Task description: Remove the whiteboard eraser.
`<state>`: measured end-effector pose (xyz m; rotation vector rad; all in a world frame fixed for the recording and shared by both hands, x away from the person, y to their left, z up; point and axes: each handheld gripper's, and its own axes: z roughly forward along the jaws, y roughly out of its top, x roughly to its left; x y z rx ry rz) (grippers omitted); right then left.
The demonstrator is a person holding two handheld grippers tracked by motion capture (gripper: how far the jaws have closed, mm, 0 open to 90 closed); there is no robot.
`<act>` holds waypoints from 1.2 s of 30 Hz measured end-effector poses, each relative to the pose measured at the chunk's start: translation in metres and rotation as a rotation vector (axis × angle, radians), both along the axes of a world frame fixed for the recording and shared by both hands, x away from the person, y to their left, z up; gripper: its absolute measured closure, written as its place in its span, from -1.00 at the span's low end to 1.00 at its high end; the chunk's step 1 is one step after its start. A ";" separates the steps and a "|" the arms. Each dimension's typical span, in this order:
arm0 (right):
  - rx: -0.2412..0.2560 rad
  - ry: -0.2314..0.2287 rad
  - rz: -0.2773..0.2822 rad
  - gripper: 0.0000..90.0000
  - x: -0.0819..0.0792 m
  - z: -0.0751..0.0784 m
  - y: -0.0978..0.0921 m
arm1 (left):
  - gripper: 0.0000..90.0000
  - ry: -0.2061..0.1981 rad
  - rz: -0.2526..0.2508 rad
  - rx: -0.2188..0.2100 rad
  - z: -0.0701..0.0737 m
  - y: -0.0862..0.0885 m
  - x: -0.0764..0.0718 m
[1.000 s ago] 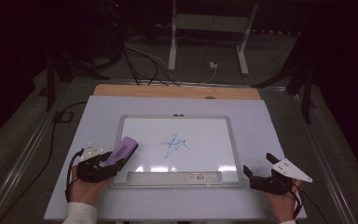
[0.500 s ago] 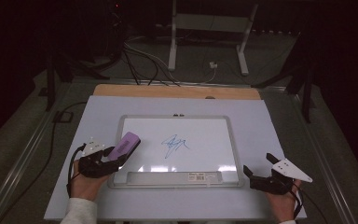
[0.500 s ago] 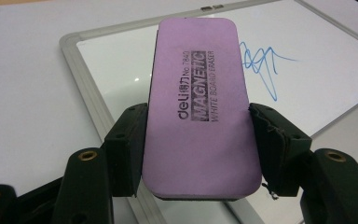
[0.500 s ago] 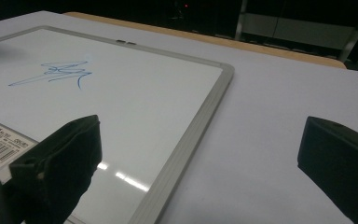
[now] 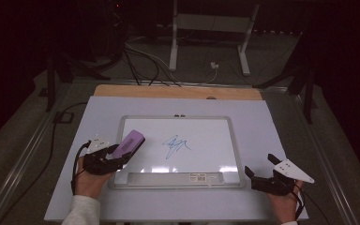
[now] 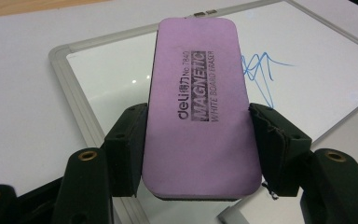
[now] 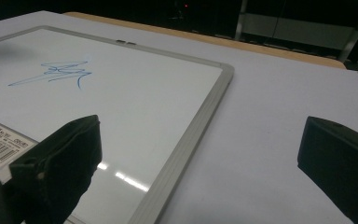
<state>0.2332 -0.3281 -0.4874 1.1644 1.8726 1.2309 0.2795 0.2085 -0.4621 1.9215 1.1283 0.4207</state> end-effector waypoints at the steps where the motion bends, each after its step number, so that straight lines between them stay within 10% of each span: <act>1: 0.000 0.000 0.000 -1.00 0.000 0.000 0.000 | -0.07 -0.001 0.000 -0.002 0.000 -0.001 0.001; 36: -0.004 0.003 -0.001 -1.00 0.000 0.000 0.000 | -0.07 -0.016 -0.045 0.001 -0.002 -0.021 0.015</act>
